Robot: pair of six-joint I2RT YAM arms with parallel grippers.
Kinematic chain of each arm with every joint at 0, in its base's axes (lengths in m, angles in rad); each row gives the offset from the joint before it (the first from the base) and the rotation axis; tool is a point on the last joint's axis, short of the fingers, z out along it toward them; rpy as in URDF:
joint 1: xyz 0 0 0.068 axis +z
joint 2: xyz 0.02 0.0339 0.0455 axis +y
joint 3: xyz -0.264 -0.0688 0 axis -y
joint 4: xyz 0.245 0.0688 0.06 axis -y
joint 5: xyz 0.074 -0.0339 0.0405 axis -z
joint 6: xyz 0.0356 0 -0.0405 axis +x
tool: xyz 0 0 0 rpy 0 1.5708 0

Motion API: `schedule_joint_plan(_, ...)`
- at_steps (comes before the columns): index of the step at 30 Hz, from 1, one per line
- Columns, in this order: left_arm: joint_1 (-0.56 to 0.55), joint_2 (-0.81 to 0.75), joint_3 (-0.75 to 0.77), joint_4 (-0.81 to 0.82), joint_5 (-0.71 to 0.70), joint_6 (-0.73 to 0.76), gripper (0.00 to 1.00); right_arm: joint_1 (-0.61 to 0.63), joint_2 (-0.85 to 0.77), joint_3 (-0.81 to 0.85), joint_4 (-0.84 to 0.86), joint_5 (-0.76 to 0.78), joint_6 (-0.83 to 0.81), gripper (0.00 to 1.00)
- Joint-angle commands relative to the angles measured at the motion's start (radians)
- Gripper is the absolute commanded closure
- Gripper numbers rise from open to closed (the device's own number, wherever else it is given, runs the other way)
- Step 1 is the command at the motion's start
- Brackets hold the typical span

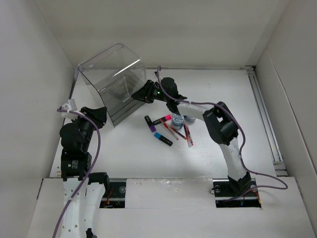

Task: Sort the stationery into containers
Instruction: Open the drawer

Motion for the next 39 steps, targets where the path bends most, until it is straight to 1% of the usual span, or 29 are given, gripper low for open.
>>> schedule_joint_plan(1,-0.01,0.002,0.014,0.059,0.022,0.009,0.74,0.006,0.013,0.057,0.063,-0.028,0.017,0.64)
schedule_joint_plan(5,-0.01,0.011,0.023,0.059,0.022,0.009,0.74,0.006,0.033,0.086,0.063,-0.028,0.017,0.67)
schedule_joint_plan(6,-0.01,0.011,0.023,0.059,0.022,0.009,0.74,0.006,0.033,0.087,0.063,-0.028,0.017,0.69)
schedule_joint_plan(7,-0.01,0.011,0.023,0.059,0.022,0.009,0.74,0.006,0.042,0.087,0.063,-0.038,0.027,0.74)
schedule_joint_plan(10,-0.019,0.011,0.023,0.059,0.031,0.009,0.74,0.006,0.042,0.087,0.091,-0.038,0.027,0.76)
schedule_joint_plan(13,-0.02,0.011,0.023,0.059,0.031,0.018,0.74,0.006,0.042,0.096,0.101,-0.047,0.027,0.75)
schedule_joint_plan(15,-0.02,0.011,0.032,0.05,0.031,0.018,0.74,0.006,0.051,0.096,0.101,-0.056,0.027,0.71)
schedule_joint_plan(18,-0.02,0.011,0.032,0.05,0.022,0.018,0.74,0.006,0.062,0.105,0.101,-0.056,0.036,0.71)
schedule_joint_plan(21,-0.02,0.011,0.032,0.05,0.022,0.018,0.74,0.006,0.062,0.105,0.115,-0.056,0.036,0.75)
schedule_joint_plan(25,-0.02,0.002,0.032,0.05,0.022,0.018,0.74,0.006,0.062,0.094,0.141,-0.056,0.045,0.77)
schedule_joint_plan(27,-0.02,0.002,0.041,0.041,0.022,0.018,0.74,0.006,0.062,0.094,0.15,-0.056,0.045,0.8)
schedule_joint_plan(28,-0.02,0.002,0.042,0.04,0.022,0.018,0.74,0.006,0.062,0.084,0.151,-0.056,0.045,0.85)
schedule_joint_plan(29,-0.02,0.002,0.042,0.04,0.022,0.018,0.74,0.006,0.062,0.083,0.166,-0.056,0.054,0.88)
schedule_joint_plan(32,-0.02,0.002,0.051,0.03,0.011,0.027,0.74,0.006,0.022,0.028,0.21,-0.056,0.054,0.93)
schedule_joint_plan(35,-0.02,-0.008,0.06,0.021,0.001,0.036,0.74,0.006,-0.053,-0.04,0.235,-0.047,0.054,0.95)
schedule_joint_plan(36,-0.02,-0.008,0.06,0.02,-0.009,0.036,0.74,0.006,-0.053,-0.041,0.235,-0.047,0.054,0.96)
schedule_joint_plan(39,-0.02,-0.008,0.11,-0.004,-0.039,0.061,0.74,0.006,-0.136,-0.113,0.261,-0.024,0.031,0.96)
